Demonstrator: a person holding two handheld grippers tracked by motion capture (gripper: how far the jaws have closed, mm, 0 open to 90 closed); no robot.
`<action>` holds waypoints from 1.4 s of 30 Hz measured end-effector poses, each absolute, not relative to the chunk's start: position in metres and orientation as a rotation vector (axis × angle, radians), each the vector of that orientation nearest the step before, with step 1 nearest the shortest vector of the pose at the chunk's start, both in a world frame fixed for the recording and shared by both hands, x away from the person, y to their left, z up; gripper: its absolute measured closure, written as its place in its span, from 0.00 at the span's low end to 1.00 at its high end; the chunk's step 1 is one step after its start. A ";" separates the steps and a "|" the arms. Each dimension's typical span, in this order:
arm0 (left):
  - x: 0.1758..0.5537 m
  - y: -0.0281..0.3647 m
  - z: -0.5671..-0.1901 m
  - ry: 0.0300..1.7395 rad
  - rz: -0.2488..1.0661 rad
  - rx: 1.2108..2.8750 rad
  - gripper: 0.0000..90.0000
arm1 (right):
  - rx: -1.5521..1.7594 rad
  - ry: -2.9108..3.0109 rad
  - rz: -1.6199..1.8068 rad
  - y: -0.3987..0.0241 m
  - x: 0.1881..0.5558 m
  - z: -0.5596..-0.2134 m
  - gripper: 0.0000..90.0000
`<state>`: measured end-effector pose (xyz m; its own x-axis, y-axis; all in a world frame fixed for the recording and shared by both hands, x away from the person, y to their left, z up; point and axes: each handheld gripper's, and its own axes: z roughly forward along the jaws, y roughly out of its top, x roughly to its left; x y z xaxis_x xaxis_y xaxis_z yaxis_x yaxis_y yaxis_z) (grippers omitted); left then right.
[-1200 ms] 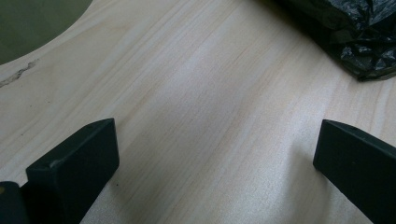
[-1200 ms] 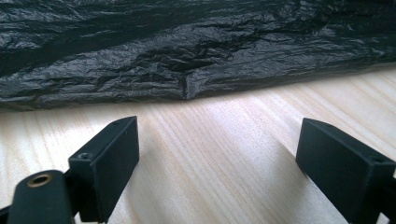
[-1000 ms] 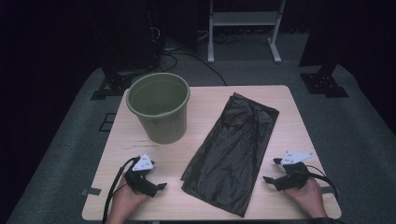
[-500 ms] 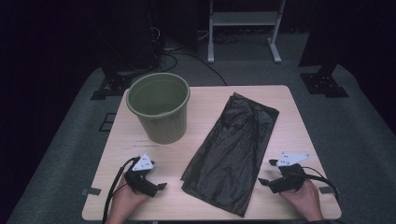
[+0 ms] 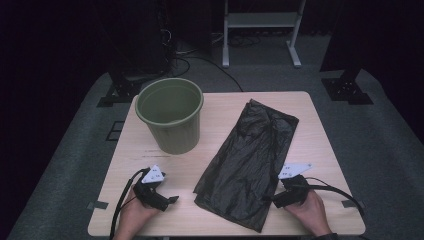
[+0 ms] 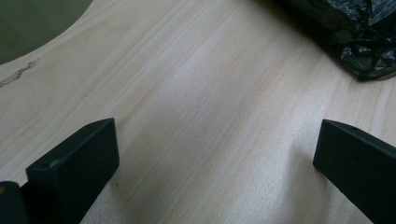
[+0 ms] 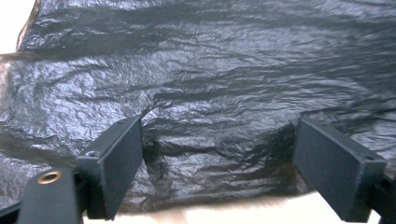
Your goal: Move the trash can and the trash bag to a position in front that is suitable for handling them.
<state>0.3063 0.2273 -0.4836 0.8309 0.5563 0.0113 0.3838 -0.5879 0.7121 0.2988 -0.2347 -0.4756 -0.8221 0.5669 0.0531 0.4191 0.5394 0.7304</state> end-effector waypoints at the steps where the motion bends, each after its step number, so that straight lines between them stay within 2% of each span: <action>1: 0.306 0.227 -0.484 0.683 0.301 2.269 0.00 | 0.840 2.597 1.146 -0.234 0.300 -0.478 0.23; 3: 0.306 0.227 -0.484 0.683 0.301 2.268 0.00 | 0.847 2.601 1.115 -0.232 0.301 -0.480 0.26; 5: 0.306 0.227 -0.484 0.684 0.301 2.268 0.00 | 0.851 2.590 1.109 -0.233 0.301 -0.480 0.34; 8: 0.306 0.227 -0.484 0.683 0.301 2.268 0.00 | 0.837 2.569 1.089 -0.235 0.299 -0.479 0.54; 9: 0.306 0.227 -0.484 0.683 0.301 2.268 0.00 | 0.837 2.569 1.089 -0.235 0.299 -0.479 0.54; 10: 0.306 0.227 -0.484 0.684 0.301 2.268 0.00 | 0.837 2.569 1.086 -0.237 0.299 -0.478 0.66; 14: 0.306 0.227 -0.484 0.683 0.301 2.269 0.00 | 0.847 2.567 1.096 -0.242 0.300 -0.477 0.91; 15: 0.306 0.227 -0.484 0.683 0.301 2.269 0.00 | 0.847 2.567 1.096 -0.242 0.300 -0.477 0.91; 17: 0.306 0.227 -0.484 0.683 0.301 2.268 0.00 | 0.843 2.577 1.091 -0.244 0.300 -0.477 0.99; 29: 0.306 0.227 -0.484 0.683 0.301 2.269 0.00 | 0.877 2.532 1.027 -0.258 0.316 -0.470 0.99; 37: 0.306 0.227 -0.484 0.684 0.302 2.269 0.00 | 0.942 2.440 0.972 -0.277 0.349 -0.465 0.98; 40: 0.306 0.227 -0.484 0.684 0.302 2.268 0.00 | 0.968 2.413 0.980 -0.280 0.353 -0.464 0.86; 41: 0.306 0.227 -0.484 0.684 0.302 2.268 0.00 | 0.968 2.413 0.980 -0.280 0.353 -0.464 0.86; 42: 0.306 0.227 -0.484 0.684 0.302 2.268 0.00 | 0.982 2.387 0.997 -0.282 0.350 -0.461 0.76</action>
<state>0.3062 0.2272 -0.4836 0.8305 0.5570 0.0114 0.3842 -0.5875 0.7122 0.3495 -0.2816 -0.4606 -0.6873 0.7230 -0.0695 0.4589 0.5064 0.7301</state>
